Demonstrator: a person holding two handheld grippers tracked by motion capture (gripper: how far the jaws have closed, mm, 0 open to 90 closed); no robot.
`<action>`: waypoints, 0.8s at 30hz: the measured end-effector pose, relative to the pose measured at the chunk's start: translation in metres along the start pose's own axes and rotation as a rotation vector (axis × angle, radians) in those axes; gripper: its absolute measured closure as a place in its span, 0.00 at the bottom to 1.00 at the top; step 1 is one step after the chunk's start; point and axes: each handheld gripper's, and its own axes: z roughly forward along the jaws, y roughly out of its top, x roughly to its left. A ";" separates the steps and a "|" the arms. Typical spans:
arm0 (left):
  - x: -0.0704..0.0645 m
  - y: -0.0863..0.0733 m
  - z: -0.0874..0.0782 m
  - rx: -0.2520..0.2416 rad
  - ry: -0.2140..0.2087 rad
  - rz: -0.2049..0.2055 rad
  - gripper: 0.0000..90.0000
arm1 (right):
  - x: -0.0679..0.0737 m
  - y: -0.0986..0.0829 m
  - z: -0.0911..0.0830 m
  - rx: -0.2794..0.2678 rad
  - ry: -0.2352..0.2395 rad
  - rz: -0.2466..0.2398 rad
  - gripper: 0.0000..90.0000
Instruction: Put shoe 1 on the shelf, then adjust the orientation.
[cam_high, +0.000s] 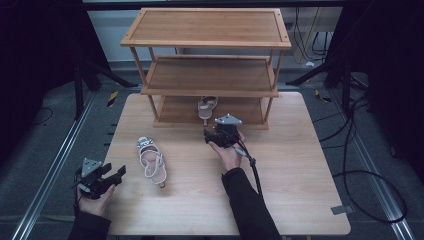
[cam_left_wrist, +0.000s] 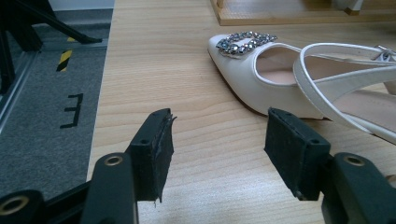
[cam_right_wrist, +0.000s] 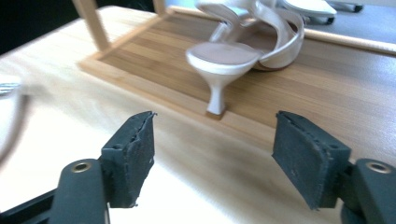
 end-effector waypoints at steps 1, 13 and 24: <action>0.000 0.000 0.000 -0.001 0.000 -0.003 0.45 | 0.001 0.000 -0.007 -0.006 0.014 0.001 0.30; 0.008 -0.001 -0.001 -0.012 0.000 -0.019 0.47 | 0.047 -0.007 -0.048 -0.036 0.157 -0.050 0.22; 0.008 0.001 -0.004 -0.029 0.010 -0.027 0.47 | 0.127 -0.019 -0.054 -0.028 0.356 -0.042 0.15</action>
